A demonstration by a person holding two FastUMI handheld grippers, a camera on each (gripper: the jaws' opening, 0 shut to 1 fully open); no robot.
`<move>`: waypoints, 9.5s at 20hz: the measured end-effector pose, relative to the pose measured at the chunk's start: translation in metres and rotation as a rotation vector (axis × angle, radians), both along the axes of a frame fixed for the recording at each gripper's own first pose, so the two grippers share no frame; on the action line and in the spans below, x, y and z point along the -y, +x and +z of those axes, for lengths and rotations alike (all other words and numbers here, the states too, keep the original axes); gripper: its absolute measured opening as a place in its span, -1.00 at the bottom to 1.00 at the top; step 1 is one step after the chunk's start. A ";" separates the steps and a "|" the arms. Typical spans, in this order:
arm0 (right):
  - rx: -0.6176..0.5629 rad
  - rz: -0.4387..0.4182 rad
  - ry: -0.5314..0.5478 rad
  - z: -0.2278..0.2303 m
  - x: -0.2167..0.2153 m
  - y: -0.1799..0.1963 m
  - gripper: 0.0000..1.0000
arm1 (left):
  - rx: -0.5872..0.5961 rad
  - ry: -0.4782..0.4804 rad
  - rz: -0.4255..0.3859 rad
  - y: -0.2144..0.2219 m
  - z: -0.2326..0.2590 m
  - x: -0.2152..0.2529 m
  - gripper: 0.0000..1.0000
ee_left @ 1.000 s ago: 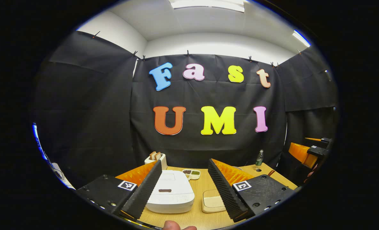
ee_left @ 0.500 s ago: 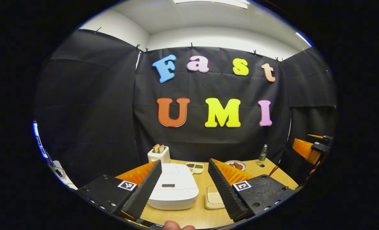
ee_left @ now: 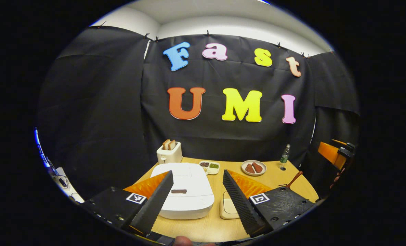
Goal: Close the left gripper, press the button to open the rice cooker; take a wooden spoon from the chopstick holder with the right hand, scoop a spoonful of rice and pour it into the rice cooker, then put the wooden spoon back into the chopstick holder.
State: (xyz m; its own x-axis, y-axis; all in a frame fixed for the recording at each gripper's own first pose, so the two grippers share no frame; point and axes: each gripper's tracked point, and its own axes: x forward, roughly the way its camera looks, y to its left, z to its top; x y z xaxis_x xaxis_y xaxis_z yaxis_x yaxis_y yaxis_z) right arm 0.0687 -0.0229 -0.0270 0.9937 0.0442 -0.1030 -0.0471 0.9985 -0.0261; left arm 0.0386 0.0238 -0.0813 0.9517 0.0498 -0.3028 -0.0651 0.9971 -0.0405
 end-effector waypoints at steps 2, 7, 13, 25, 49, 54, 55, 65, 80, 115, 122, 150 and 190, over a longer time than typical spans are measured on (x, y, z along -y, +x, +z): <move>-0.004 0.007 0.007 -0.002 0.004 0.013 1.00 | -0.068 -0.025 0.011 0.003 -0.016 0.000 0.89; -0.023 -0.010 0.020 -0.014 0.024 0.037 1.00 | -0.221 -0.001 0.003 0.018 -0.053 0.001 0.12; -0.062 -0.047 0.036 -0.030 0.046 0.055 1.00 | -0.367 -0.053 0.023 0.046 -0.087 -0.013 -0.93; -0.143 -0.095 0.023 -0.059 0.064 0.059 1.00 | -0.485 -0.144 0.079 0.095 -0.159 -0.049 -1.00; -0.090 -0.088 -0.011 -0.031 0.066 0.014 1.00 | -0.068 -0.036 0.074 0.147 -0.039 -0.066 -0.98; -0.077 -0.093 -0.015 -0.028 0.074 0.004 1.00 | 0.025 -0.023 0.072 0.150 -0.008 -0.062 -0.99; -0.077 -0.094 -0.011 -0.028 0.074 0.002 1.00 | 0.037 -0.026 0.070 0.146 -0.003 -0.059 -0.99; -0.095 -0.113 0.004 -0.039 0.090 -0.010 1.00 | 0.158 0.051 0.022 0.093 0.042 -0.027 0.97; -0.204 -0.139 0.042 -0.092 0.125 0.000 1.00 | 0.222 0.077 -0.046 0.034 0.065 0.024 1.00; -0.540 -0.032 0.253 -0.279 0.148 0.165 -0.41 | 0.073 0.038 0.114 0.093 0.040 0.061 0.93; -0.485 -0.089 0.217 -0.241 0.130 0.147 -0.60 | 0.104 -0.014 0.058 0.077 0.035 0.035 0.93; -0.343 0.020 -0.204 -0.214 -0.082 0.117 -0.75 | 0.155 0.055 0.034 -0.015 0.027 -0.131 0.89; -0.588 -0.001 0.908 -0.290 -0.111 0.127 -0.75 | 0.045 0.026 0.107 -0.015 0.017 -0.113 0.89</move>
